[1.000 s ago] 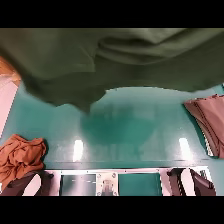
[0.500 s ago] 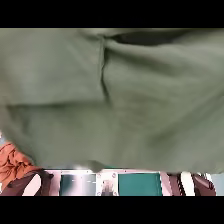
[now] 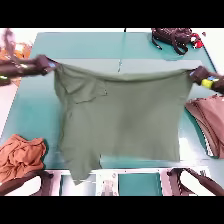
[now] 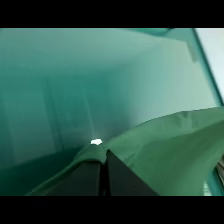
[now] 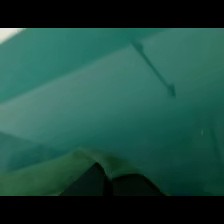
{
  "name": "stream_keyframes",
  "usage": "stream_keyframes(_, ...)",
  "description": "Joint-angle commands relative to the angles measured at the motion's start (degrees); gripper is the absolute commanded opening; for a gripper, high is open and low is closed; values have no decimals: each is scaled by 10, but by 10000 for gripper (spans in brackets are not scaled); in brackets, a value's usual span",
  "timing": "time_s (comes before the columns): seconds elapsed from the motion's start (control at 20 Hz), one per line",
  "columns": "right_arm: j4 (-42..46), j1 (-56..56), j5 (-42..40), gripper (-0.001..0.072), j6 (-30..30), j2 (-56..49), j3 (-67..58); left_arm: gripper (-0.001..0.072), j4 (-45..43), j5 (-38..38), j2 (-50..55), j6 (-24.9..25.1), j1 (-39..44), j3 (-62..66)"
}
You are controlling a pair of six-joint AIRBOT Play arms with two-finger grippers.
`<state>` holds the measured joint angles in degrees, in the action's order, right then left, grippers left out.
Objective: Fold the shirts.
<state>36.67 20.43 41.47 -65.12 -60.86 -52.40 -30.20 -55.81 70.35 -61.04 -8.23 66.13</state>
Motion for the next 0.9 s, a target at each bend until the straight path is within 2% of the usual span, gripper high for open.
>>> stream_keyframes(0.0, -7, -28, -39, 17, 11, -156, -21, 23, 20, 103, 113, 22, 21, -17)
stream_keyframes(0.2, -8, -29, -32, 17, 11, -296, -150, 23, 20, 108, 203, 21, 19, 75)
stream_keyframes(0.4, -14, -35, -12, 16, 6, -381, -285, 23, 20, 119, 262, 9, 19, 177)
stream_keyframes(0.65, -13, -47, -9, 16, -9, -433, -391, 23, 17, 135, 280, 0, 19, 230)
stream_keyframes(0.85, -4, -47, 17, 16, -9, -445, -394, 23, -60, 108, 280, -20, 19, 230)
